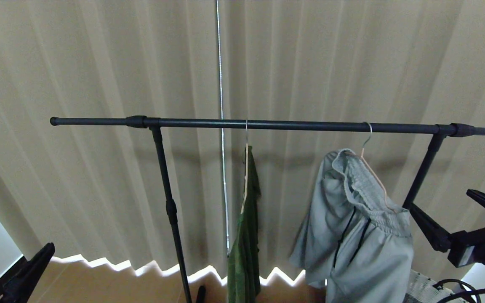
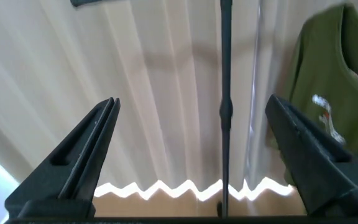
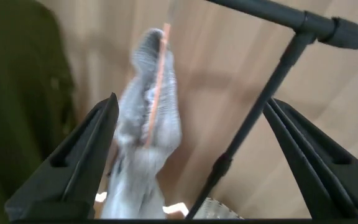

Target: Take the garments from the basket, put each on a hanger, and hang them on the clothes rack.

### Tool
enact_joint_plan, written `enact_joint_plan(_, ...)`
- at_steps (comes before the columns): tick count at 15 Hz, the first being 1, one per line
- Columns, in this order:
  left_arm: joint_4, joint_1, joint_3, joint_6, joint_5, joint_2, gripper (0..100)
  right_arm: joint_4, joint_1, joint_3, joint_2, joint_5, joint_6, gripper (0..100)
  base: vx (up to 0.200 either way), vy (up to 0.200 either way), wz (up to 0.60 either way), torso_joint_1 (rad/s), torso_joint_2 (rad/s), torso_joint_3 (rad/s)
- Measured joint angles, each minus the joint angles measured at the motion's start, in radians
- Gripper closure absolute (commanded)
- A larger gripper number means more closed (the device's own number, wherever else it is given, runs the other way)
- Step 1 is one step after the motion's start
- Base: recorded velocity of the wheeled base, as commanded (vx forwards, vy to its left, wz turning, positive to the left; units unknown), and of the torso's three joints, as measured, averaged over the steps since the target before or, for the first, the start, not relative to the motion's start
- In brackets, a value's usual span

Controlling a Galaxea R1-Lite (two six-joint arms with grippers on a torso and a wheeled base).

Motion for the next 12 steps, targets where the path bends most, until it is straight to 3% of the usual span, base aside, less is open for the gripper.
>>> enact_joint_plan(3,0.286,-0.003,-0.003,0.002,-0.004,-0.214,0,0.255,0.002,0.032,-0.207,0.0,0.0,0,0.0,0.0,0.0,0.0,0.0,0.0)
enact_joint_plan(5,0.45,-0.005,-0.002,0.006,-0.005,-0.37,0,0.52,0.002,0.034,-0.377,0.001,0.019,0,0.0,0.0,0.0,0.0,0.0,0.0)
enact_joint_plan(7,0.58,-0.008,0.001,0.006,-0.006,-0.523,0,0.843,-0.004,0.027,-0.543,0.001,0.11,0,0.0,0.0,0.0,0.0,0.0,0.0)
enact_joint_plan(9,0.651,-0.01,0.002,-0.02,-0.006,-0.628,0,1.036,-0.049,0.012,-0.674,0.0,0.193,0,0.0,0.0,0.0,0.0,0.0,0.0)
enact_joint_plan(12,0.661,-0.011,0.003,-0.082,-0.006,-0.69,0,1.229,-0.184,-0.007,-0.864,-0.001,0.215,0,0.0,0.0,0.0,0.0,0.0,0.0)
